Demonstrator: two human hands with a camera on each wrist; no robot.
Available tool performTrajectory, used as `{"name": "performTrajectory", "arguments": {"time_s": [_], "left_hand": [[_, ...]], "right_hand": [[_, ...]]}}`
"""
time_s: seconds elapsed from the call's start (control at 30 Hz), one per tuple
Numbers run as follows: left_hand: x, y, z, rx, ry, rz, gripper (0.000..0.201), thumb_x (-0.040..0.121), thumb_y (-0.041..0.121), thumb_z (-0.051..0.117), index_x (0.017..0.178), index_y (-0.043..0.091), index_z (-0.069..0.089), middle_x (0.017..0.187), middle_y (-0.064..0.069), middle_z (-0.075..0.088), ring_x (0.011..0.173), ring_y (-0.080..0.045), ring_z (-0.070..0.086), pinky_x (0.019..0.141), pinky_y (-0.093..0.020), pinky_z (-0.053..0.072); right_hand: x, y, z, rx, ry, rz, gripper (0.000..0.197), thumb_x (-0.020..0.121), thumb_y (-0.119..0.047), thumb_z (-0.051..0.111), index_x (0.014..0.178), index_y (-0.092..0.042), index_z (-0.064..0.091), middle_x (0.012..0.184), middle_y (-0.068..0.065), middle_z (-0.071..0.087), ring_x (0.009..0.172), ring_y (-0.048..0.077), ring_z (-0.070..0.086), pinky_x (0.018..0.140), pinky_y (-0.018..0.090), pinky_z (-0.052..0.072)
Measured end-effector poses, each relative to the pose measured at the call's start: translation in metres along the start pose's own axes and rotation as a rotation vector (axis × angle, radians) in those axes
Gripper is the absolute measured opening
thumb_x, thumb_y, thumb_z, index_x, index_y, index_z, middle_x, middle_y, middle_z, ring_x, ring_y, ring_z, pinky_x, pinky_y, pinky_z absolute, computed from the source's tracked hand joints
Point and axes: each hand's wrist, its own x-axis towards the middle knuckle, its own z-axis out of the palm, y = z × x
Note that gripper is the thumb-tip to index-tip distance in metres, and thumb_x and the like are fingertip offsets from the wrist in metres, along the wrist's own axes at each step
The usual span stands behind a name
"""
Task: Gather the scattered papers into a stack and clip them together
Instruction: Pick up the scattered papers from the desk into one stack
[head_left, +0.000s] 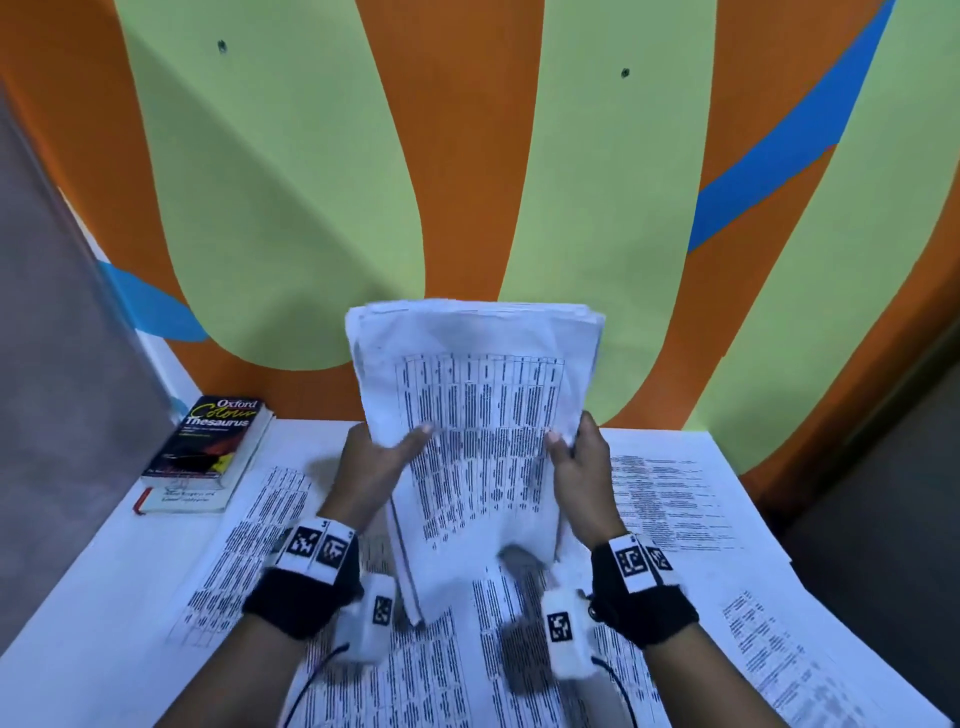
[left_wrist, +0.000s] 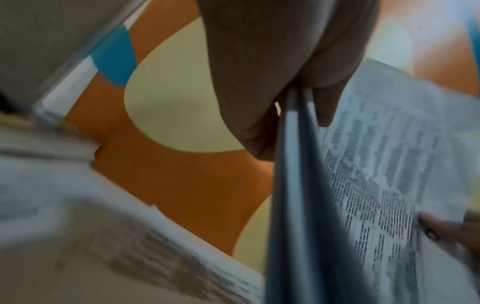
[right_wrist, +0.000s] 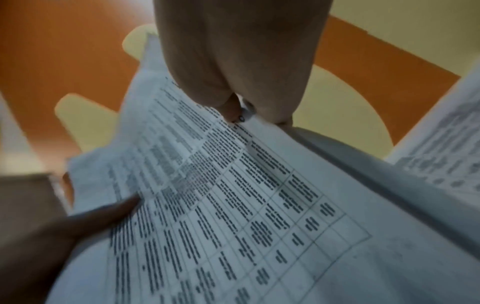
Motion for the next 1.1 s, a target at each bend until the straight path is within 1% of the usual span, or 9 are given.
{"name": "performTrajectory", "arguments": {"time_s": [0.1,0.17,0.33,0.53,0.63,0.77,0.87,1.03,1.1], "left_hand": [[0.003,0.004,-0.017,0.124,0.138,0.041,0.045,0.082,0.040,0.071,0.060,0.012,0.043,0.057,-0.003,0.040,0.049,-0.017,0.038,0.051,-0.028,0.031],[0.005,0.010,-0.034,0.048,0.294,0.105,0.033,0.084,0.030,0.071,0.066,0.006,0.058,0.064,-0.010,0.056,0.057,-0.019,0.050,0.058,-0.030,0.038],[0.012,0.011,-0.087,0.062,0.609,0.268,0.044,0.088,0.034,0.066,0.093,-0.009,0.063,0.095,-0.030,0.069,0.088,-0.038,0.068,0.069,-0.040,0.049],[0.003,0.002,-0.104,0.059,0.627,0.270,0.028,0.088,0.026,0.067,0.099,0.001,0.068,0.101,-0.007,0.067,0.092,-0.015,0.062,0.082,-0.028,0.047],[0.000,-0.003,-0.104,0.060,0.640,0.276,0.029,0.087,0.028,0.067,0.097,0.001,0.067,0.096,-0.006,0.066,0.088,-0.014,0.061,0.082,-0.031,0.048],[-0.002,-0.001,-0.100,0.073,0.614,0.291,0.030,0.088,0.031,0.067,0.072,0.007,0.055,0.069,-0.004,0.055,0.069,-0.013,0.051,0.065,-0.028,0.041],[-0.005,0.006,-0.101,0.043,0.613,0.308,0.027,0.088,0.029,0.066,0.074,0.009,0.054,0.071,-0.006,0.055,0.065,-0.012,0.050,0.064,-0.026,0.040],[-0.009,0.014,-0.109,0.045,0.616,0.292,0.045,0.088,0.029,0.066,0.057,0.017,0.037,0.056,0.001,0.041,0.050,-0.010,0.036,0.054,-0.022,0.030],[-0.011,0.014,-0.114,0.036,0.629,0.301,0.038,0.088,0.030,0.066,0.062,0.011,0.046,0.062,-0.003,0.046,0.058,-0.012,0.041,0.058,-0.024,0.035]], "right_hand": [[-0.006,0.004,0.016,-0.184,-0.022,0.107,0.040,0.091,-0.017,0.060,0.125,-0.007,0.042,0.104,0.009,0.051,0.099,0.008,0.057,0.079,0.022,0.044],[-0.025,0.015,0.030,-0.503,-0.170,0.233,0.071,0.084,-0.037,0.066,0.139,-0.011,0.031,0.128,0.017,0.042,0.124,0.032,0.044,0.096,0.039,0.043],[-0.102,0.043,0.078,-0.927,-0.558,0.305,0.112,0.065,-0.076,0.061,0.147,-0.016,0.014,0.141,0.021,0.028,0.130,0.040,0.031,0.100,0.054,0.039],[-0.122,0.049,0.107,-1.018,-0.563,0.266,0.123,0.066,-0.055,0.079,0.151,-0.017,-0.002,0.142,0.025,0.029,0.128,0.040,0.035,0.099,0.051,0.043],[-0.120,0.050,0.114,-0.847,-0.548,0.340,0.112,0.074,-0.033,0.079,0.150,-0.007,0.000,0.135,0.026,0.043,0.121,0.038,0.048,0.095,0.045,0.049],[-0.115,0.055,0.102,-0.591,-0.461,0.320,0.013,0.088,-0.008,0.057,0.100,-0.002,0.056,0.097,0.015,0.067,0.087,0.027,0.068,0.076,0.038,0.057],[-0.102,0.049,0.073,-0.498,-0.406,0.268,0.031,0.085,-0.009,0.064,0.061,-0.019,0.046,0.068,0.000,0.059,0.065,0.012,0.060,0.068,0.032,0.053],[-0.038,0.027,0.039,-0.786,-0.599,0.094,0.006,0.083,-0.016,0.065,0.084,-0.010,0.065,0.102,0.013,0.060,0.103,0.031,0.061,0.084,0.039,0.052],[-0.013,0.017,0.041,-1.010,-0.671,0.012,0.025,0.087,-0.022,0.059,0.107,-0.008,0.061,0.120,0.016,0.048,0.115,0.035,0.046,0.095,0.050,0.044]]}}
